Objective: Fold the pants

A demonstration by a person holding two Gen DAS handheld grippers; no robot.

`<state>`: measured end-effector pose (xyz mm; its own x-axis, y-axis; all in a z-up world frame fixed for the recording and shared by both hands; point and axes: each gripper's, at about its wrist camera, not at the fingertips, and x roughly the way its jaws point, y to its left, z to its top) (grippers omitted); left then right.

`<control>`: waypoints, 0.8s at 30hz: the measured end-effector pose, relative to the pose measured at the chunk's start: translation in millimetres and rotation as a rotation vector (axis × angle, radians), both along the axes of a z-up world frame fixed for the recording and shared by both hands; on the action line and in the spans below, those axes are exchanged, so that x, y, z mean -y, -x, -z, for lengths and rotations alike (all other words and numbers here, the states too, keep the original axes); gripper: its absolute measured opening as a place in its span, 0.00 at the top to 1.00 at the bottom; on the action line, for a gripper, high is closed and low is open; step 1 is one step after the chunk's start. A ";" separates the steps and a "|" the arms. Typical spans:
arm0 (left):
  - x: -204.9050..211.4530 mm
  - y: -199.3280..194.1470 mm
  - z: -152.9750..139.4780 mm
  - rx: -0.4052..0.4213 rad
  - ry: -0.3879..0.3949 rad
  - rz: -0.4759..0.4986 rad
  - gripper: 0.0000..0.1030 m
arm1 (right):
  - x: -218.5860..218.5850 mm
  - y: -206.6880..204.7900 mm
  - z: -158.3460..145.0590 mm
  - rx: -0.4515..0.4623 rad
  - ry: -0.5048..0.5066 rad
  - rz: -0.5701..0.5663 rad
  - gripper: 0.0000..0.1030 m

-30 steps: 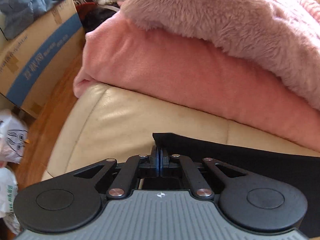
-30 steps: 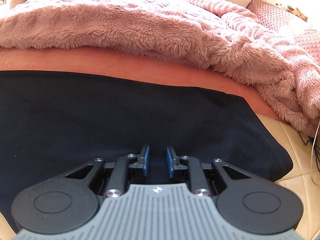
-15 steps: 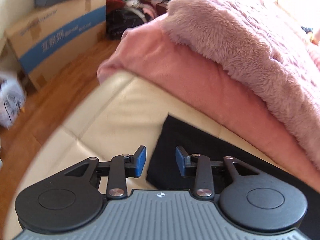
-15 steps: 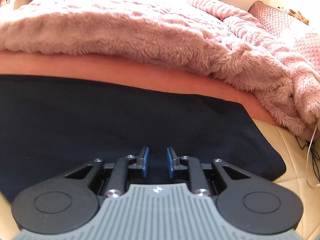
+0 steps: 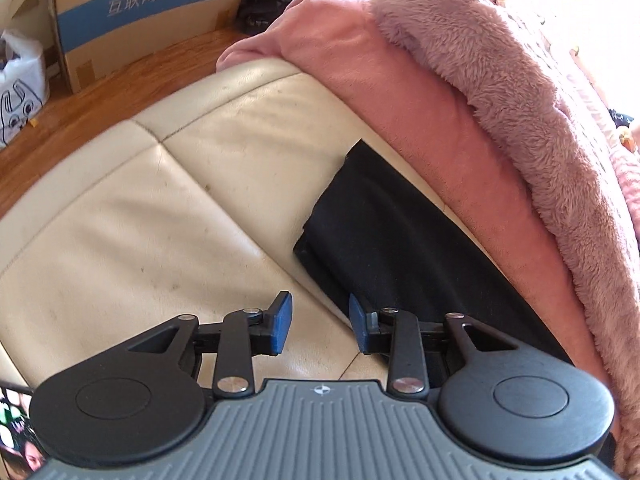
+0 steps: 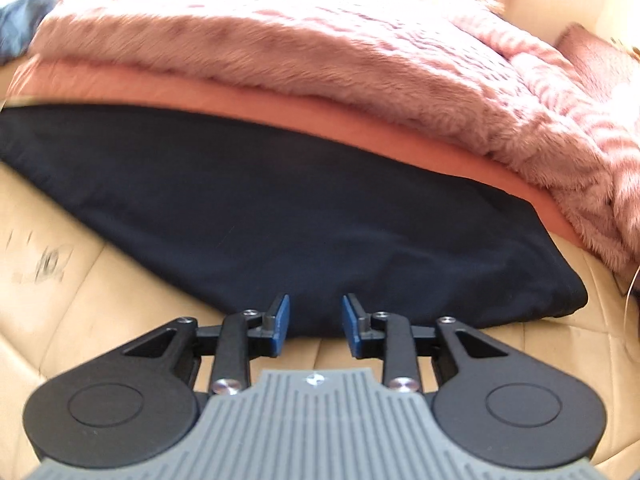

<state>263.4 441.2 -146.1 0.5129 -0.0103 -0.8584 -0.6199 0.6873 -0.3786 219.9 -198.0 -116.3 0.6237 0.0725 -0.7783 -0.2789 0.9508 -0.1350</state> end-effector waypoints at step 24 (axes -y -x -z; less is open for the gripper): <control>-16.9 10.9 21.5 0.130 0.124 -0.230 0.96 | -33.7 -11.5 27.0 -0.050 0.106 -0.121 1.00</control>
<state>252.5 458.1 -167.6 0.6193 0.0178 -0.7850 -0.6949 0.4780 -0.5373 231.4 -164.3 -143.3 0.5753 0.0606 -0.8157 -0.3993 0.8912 -0.2154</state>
